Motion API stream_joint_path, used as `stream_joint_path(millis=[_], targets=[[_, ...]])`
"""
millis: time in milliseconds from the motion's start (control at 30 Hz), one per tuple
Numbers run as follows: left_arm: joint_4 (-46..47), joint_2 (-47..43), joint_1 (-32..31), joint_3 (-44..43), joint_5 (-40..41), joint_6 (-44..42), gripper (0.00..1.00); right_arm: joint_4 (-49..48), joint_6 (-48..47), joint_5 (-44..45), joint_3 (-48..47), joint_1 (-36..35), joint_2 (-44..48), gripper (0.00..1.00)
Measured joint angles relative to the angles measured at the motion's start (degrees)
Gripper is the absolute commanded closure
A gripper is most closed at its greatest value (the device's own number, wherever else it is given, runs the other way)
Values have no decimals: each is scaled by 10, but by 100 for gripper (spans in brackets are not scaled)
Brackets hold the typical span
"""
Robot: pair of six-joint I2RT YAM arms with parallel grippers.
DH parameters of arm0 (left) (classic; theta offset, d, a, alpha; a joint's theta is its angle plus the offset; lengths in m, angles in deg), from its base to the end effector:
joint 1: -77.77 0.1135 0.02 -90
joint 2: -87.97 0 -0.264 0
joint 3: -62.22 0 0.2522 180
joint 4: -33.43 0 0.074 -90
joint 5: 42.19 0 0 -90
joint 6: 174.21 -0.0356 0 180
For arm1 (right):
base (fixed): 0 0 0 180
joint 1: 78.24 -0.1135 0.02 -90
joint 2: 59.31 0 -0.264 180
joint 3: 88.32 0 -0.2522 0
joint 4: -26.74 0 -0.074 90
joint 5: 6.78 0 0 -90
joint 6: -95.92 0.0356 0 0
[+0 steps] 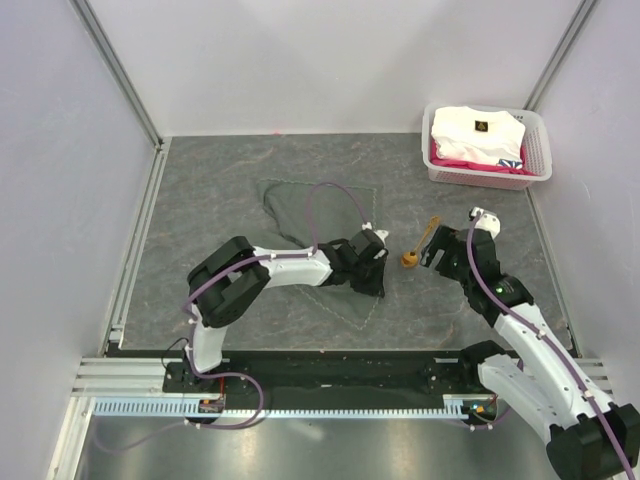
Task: Fold the napkin, place the utensils inside, and roll it up
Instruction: Move the napkin to the centre of the board, then flatten the napkin out
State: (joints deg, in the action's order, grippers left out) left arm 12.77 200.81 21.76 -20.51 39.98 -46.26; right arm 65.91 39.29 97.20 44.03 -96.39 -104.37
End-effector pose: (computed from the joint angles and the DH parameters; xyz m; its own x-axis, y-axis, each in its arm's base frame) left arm 0.2250 -0.3424 0.1456 -0.8762 0.2098 -0.4338 0.4194 0.7754 -0.4721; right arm 0.1667 0.0456 0.2471 -0.5378 0.3854 -0.7498 0.2130 0.9227 0.3215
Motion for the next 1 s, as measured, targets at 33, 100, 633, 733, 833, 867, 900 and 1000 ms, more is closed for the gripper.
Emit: stream_joint_path(millis=[33,100,633,733,833,867,900,1000], targets=[[-1,2,-9,-3,-7,1,72,3,-2,0,0,0,2,11],[-9,-4,-15,0,-13,4,51,10,-3,-1,0,0,7,12],[-113,-472,281,213,46,34,30,15,51,5,59,-212,-62,21],[-148,-491,369,226,38,30,32,4,94,33,48,-335,-161,21],[-174,-491,443,235,28,25,33,2,124,63,14,-429,-269,23],[-179,-491,458,236,25,24,33,7,127,76,-4,-451,-298,25],[-184,-490,478,237,17,22,33,8,134,85,-23,-466,-321,27],[-188,-482,522,237,-1,14,34,3,146,90,-63,-487,-372,31]])
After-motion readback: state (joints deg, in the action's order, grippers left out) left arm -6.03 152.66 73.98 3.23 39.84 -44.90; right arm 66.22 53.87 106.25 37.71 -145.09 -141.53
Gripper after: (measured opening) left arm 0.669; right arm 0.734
